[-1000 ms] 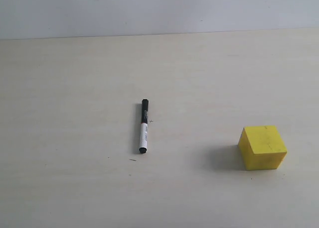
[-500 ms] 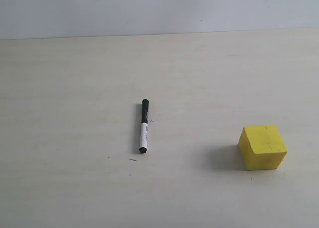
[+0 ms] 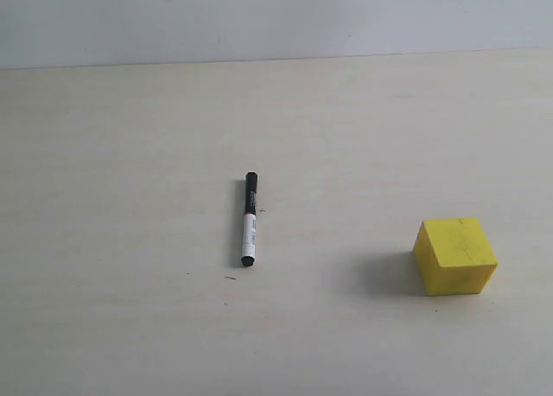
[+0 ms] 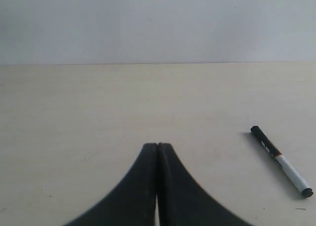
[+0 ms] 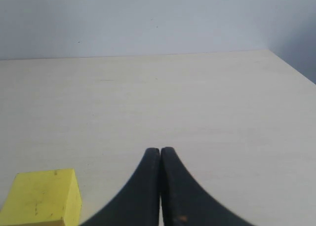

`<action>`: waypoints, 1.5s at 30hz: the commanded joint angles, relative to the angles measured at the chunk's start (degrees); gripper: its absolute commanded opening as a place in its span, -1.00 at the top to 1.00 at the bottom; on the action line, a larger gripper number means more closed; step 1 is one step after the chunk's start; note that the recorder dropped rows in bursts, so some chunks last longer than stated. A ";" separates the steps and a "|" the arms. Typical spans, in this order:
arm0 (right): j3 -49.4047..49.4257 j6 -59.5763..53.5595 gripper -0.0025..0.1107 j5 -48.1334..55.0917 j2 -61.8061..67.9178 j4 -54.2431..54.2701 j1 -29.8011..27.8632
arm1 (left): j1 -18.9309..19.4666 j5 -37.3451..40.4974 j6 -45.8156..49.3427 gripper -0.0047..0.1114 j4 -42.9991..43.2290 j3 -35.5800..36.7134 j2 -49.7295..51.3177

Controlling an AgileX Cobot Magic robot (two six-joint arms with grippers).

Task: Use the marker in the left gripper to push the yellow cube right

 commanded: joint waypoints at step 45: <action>0.29 0.00 0.95 -0.48 -0.33 -0.06 -0.43 | 6.64 7.06 -0.07 0.92 0.53 0.39 -3.69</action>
